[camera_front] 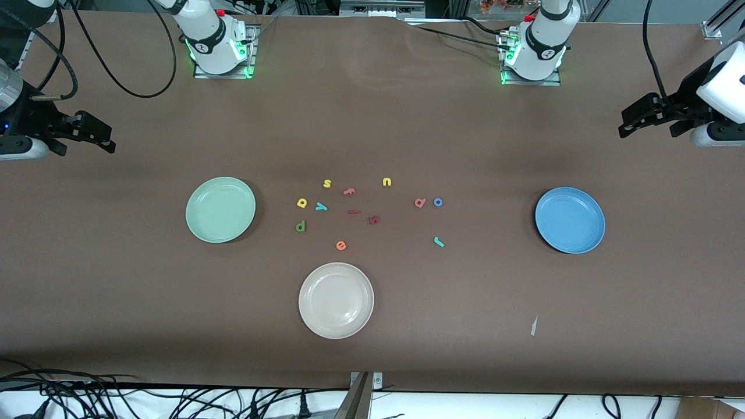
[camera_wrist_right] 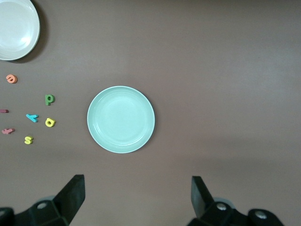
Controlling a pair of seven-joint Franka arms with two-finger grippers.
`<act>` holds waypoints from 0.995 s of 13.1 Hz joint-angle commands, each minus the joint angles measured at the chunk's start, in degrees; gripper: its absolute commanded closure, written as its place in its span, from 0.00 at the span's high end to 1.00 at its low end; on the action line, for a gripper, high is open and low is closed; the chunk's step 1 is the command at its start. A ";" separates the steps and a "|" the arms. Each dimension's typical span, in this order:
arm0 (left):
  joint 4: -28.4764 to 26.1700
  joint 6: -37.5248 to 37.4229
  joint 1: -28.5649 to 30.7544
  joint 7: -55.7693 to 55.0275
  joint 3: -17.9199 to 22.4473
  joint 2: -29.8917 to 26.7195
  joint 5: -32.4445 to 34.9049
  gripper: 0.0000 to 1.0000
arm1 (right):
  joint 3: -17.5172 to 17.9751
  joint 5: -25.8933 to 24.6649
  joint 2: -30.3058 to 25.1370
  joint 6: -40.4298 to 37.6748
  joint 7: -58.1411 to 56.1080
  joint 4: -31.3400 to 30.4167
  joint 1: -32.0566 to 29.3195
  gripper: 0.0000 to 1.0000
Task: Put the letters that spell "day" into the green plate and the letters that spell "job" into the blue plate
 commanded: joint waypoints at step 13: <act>-1.31 -0.43 -2.19 1.12 -0.41 0.56 -1.95 1.00 | 0.27 -1.01 16.07 4.28 16.05 0.44 15.93 1.00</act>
